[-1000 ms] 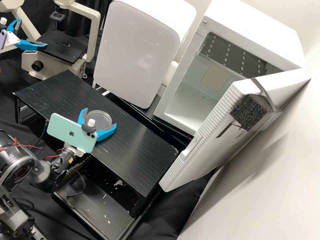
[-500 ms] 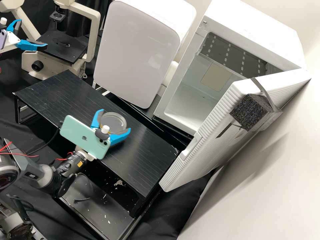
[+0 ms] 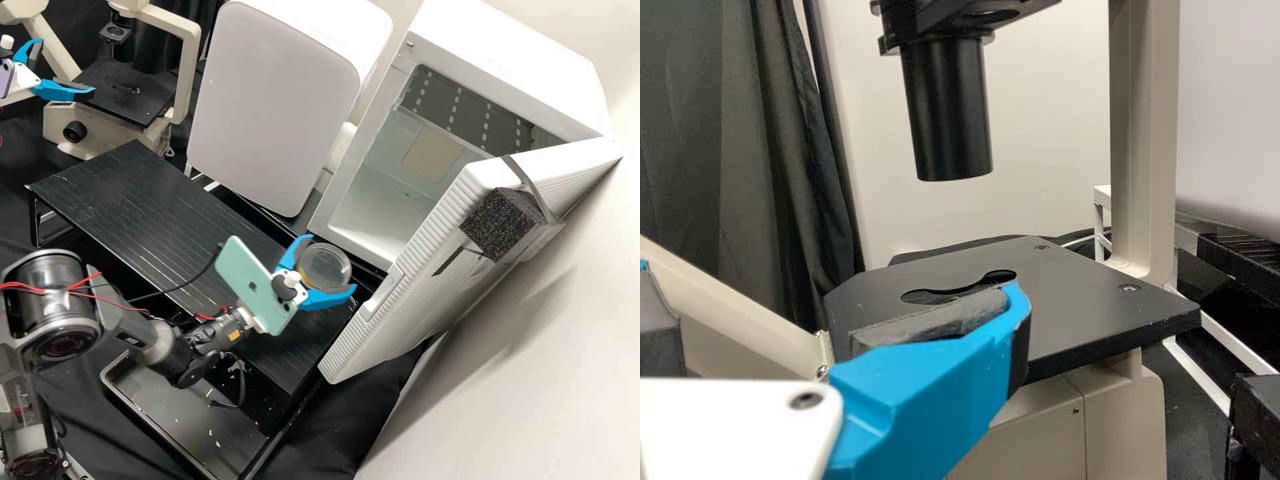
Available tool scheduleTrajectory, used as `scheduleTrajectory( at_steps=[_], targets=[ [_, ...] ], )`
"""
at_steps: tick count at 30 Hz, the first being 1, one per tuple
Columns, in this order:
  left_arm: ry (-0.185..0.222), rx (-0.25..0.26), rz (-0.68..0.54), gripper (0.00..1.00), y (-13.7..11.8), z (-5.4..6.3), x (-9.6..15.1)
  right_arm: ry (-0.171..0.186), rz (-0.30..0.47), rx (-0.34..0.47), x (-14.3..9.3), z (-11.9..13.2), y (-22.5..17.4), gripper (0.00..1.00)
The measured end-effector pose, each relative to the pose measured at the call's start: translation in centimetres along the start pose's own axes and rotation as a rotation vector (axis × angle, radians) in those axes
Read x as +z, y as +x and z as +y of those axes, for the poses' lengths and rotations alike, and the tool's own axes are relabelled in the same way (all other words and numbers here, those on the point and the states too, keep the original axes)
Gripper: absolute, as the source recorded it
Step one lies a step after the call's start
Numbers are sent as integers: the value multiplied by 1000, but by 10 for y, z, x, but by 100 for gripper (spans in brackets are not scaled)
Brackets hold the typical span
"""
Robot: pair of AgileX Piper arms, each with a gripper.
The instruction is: Place the petri dish in the incubator
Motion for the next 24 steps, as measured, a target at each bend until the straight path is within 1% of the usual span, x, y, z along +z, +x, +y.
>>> scheduleTrajectory(
  at_steps=[5, 8, 12, 15, 19, 24],
  targets=[
    [0, 0, 0, 100, 0, 0, 0, -38, 5, 36, 2, 3, 16, 0],
    [0, 0, 0, 100, 0, 0, 0, -43, 20, 42, 1, -1, 30, 0],
    [0, 0, 0, 100, 0, 0, 0, -60, 52, 53, -1, -8, 55, 0],
    [0, 0, 0, 100, 0, 0, 0, -75, 45, 48, 0, -11, 77, 0],
    [0, 0, 0, 100, 0, 0, 0, -79, 21, 50, 2, -14, 102, 0],
    [0, 0, 0, 100, 0, 0, 0, -70, -15, 50, 12, -16, 127, 0]
  ],
)
